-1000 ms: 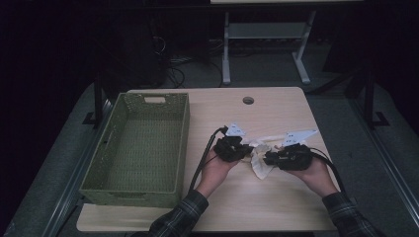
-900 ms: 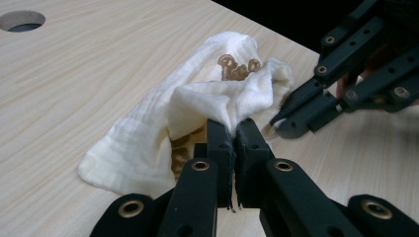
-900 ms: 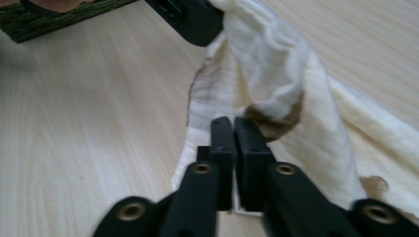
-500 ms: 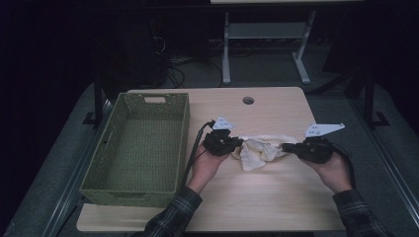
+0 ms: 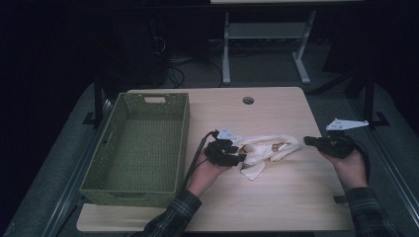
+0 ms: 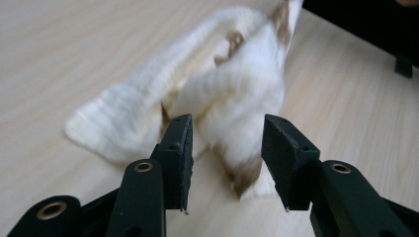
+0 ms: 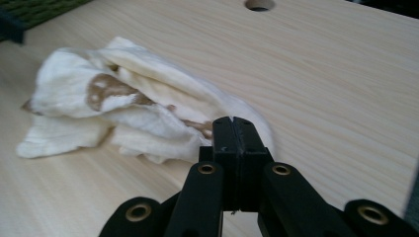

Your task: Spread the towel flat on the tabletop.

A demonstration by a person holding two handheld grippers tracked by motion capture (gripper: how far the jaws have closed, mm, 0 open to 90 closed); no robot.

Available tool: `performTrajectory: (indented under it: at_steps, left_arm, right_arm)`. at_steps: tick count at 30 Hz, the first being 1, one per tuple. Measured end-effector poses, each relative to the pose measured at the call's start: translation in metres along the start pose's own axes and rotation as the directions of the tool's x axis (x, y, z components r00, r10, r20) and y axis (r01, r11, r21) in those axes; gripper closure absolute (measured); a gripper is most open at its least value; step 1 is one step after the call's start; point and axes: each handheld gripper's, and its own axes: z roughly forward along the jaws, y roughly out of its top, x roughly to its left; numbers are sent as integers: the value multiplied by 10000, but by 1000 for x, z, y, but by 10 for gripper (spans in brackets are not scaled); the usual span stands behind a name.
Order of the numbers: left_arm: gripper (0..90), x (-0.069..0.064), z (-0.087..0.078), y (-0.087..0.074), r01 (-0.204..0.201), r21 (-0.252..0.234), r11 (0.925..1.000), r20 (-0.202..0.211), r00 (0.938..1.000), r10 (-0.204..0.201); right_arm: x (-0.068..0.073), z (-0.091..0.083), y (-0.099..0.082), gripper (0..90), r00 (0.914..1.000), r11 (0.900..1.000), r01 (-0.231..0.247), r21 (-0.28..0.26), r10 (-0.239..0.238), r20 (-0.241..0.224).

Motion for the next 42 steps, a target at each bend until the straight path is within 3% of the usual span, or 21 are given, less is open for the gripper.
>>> performTrajectory:
  at_steps: [4,9,15,18,19,21,23,24,29,32,37,42]
  left_arm:
    - [545,0,10,-7,25,303,9995,164,9999,-30]
    - [545,-6,22,-9,-151,478,9987,483,9988,128]
    - [543,-19,42,-14,-318,732,9968,1092,9937,237]
    - [539,-25,50,-14,-465,853,9953,986,9944,380]
    - [575,-27,52,-14,-602,881,9943,804,9953,531]
    - [741,-28,52,-13,-755,1013,9920,584,9959,698]
    - [840,-25,46,-11,-779,923,9927,407,9964,744]
    - [849,-25,46,-11,-779,923,9927,407,9964,744]
    - [854,-12,7,-1,-765,162,9969,-556,9955,773]
    - [854,-10,-12,2,-583,-161,9982,-715,9958,570]
    - [854,-19,-36,5,-633,-622,9961,-825,9949,580]
    - [853,-32,-56,0,-791,-558,9953,-955,9927,736]
  right_arm:
    - [-11,-5,-4,893,9989,9996,-294,-40,296,362]
    - [-18,-9,-9,893,9957,9994,-291,168,275,881]
    - [-21,-12,-11,893,9943,9993,-352,141,335,1014]
    - [-19,-11,-10,893,9949,9994,-305,142,289,965]
    - [-19,-11,-10,893,9951,9995,-254,160,238,965]
    - [-19,-11,-10,893,9953,9996,-253,130,240,943]
    - [-19,-14,-10,892,9954,9996,-270,78,262,922]
    - [-19,-14,-10,892,9954,9996,-270,78,262,922]
    - [-15,-24,-13,892,9978,9997,-223,-68,227,630]
    - [-8,-32,-15,892,9992,9998,-35,-196,43,400]
    - [11,-44,-21,891,9992,9990,398,-187,-396,87]
    - [30,-60,-31,891,9963,9963,812,-283,-819,-243]
